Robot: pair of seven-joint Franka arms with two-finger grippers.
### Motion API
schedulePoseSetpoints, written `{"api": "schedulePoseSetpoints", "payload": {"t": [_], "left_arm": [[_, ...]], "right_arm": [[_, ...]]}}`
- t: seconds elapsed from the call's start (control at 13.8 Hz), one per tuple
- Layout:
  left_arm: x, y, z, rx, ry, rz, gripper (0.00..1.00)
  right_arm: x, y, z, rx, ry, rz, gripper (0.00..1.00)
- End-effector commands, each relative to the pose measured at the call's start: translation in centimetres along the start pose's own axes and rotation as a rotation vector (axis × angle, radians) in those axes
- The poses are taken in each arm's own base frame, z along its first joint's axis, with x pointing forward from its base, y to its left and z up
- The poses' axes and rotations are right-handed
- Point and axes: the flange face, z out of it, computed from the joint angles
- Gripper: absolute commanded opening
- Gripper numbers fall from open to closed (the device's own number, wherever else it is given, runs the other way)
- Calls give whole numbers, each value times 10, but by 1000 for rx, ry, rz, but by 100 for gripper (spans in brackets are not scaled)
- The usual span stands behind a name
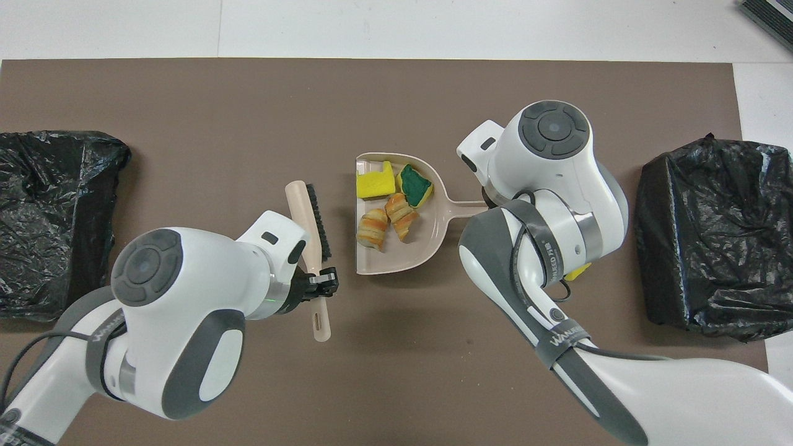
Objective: Sweep and dump trash in bin
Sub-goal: 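Carry the loaded dustpan with the right gripper over the nearby black bin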
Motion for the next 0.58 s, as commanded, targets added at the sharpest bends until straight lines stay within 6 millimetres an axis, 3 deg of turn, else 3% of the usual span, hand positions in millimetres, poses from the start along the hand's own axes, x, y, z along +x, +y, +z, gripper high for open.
{"api": "schedulePoseSetpoints", "payload": {"t": [0.0, 0.29, 0.51], "left_arm": [[-19, -3, 4, 31, -6, 24, 0], [-46, 10, 33, 64, -46, 77, 0], [-78, 18, 69, 102, -82, 123, 0]], "right_arm": [[-37, 14, -28, 8, 32, -34, 0], [-116, 34, -38, 19, 31, -17, 0], [-169, 39, -51, 30, 8, -1, 0]]}}
